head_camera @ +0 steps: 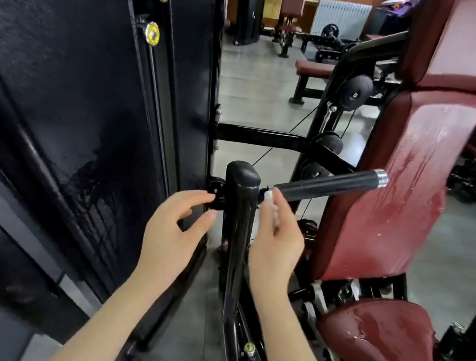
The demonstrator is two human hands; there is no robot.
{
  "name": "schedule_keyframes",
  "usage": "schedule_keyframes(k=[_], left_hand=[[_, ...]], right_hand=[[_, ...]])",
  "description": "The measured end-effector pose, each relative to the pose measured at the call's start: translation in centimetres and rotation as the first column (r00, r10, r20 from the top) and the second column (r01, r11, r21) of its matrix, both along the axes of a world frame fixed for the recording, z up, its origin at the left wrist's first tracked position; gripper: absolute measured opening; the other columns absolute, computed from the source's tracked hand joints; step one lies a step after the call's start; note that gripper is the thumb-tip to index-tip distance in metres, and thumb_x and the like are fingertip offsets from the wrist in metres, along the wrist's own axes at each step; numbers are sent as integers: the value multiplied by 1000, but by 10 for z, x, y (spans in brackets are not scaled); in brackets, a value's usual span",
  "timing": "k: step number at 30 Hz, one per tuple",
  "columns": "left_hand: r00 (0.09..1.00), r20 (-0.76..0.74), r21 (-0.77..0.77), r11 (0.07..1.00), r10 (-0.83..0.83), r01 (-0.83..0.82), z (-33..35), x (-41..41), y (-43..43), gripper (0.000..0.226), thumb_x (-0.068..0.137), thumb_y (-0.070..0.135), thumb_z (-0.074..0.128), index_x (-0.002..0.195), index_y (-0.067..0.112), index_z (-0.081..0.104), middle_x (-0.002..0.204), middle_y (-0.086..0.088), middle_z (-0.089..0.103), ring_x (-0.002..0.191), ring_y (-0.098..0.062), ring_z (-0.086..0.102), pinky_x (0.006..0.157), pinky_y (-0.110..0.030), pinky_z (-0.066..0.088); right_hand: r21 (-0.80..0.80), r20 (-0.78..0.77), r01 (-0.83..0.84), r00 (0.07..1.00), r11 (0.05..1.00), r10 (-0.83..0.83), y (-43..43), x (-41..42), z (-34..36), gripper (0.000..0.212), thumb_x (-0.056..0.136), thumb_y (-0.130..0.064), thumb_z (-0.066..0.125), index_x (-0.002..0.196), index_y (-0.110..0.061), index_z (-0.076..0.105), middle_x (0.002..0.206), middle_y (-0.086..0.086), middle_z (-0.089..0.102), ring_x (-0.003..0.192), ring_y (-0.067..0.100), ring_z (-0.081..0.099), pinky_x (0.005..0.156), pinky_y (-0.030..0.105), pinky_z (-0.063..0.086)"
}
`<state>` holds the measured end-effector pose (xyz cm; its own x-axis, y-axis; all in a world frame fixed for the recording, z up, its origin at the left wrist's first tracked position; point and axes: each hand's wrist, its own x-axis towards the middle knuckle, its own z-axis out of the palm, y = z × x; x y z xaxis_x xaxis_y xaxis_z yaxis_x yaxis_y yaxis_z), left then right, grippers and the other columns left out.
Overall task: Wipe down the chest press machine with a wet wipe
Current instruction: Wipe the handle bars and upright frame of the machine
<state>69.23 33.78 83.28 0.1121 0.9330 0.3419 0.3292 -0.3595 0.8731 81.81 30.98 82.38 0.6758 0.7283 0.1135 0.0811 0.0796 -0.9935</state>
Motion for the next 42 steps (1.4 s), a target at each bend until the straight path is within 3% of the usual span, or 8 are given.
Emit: schedule_keyframes(k=[6,10,14,19,27,31,35,42], left_hand=[[971,-130,-3,979,-202,203,33,28,44,32,84,25,67,115,33,62,120,19,55,113,4,50,95,-17,44],[942,-217,-4,965,-257,262,34,29,58,32,81,26,70,112,29,66,122,16,54,109,9,49,88,-8,46],[946,-205,62,961,-251,269,29,28,61,28,81,23,70,108,27,67,119,13,55,110,6,49,81,-2,42],[953,-146,105,953,-267,283,21,31,55,26,84,16,67,109,18,66,118,7,53,102,21,44,78,4,34],[952,-62,106,946,-301,306,15,32,55,21,84,13,66,105,19,65,117,4,51,103,18,44,77,7,31],[953,-6,111,946,-304,303,14,35,55,21,83,10,66,104,15,66,112,11,51,99,23,44,75,7,32],[960,-2,137,950,-281,279,11,36,56,22,82,13,68,98,28,66,111,13,53,105,16,46,76,2,36],[946,54,203,931,-320,303,-5,36,55,30,86,16,64,104,40,60,119,19,51,116,11,43,84,-5,41]], right_hand=[[-53,-156,180,970,982,-186,6,-48,-72,39,99,-12,45,136,-22,47,120,-20,55,114,-3,55,93,1,35],[-112,-143,190,968,975,-205,6,-43,-77,36,100,-12,42,134,-12,51,90,-18,58,134,21,42,109,20,31],[75,-42,79,996,994,-76,19,-44,-51,45,101,-13,38,144,-23,35,133,-18,45,138,6,31,113,19,26],[-101,25,54,998,993,-51,-7,-19,-85,34,100,-12,44,132,-13,54,102,-15,63,107,3,56,78,-4,35],[265,-111,535,843,802,-526,26,78,-20,28,98,-16,51,123,-16,63,122,-5,64,115,-2,55,96,10,42],[324,323,444,778,835,-539,51,71,-35,32,97,1,44,123,-9,60,136,5,54,132,-14,23,103,4,26],[390,822,-33,464,920,-332,48,53,-70,45,83,16,40,121,-6,51,128,9,53,140,5,24,113,27,31],[466,596,185,658,866,-461,49,100,-62,46,87,16,51,126,-7,58,136,1,48,132,18,41,112,17,25]])
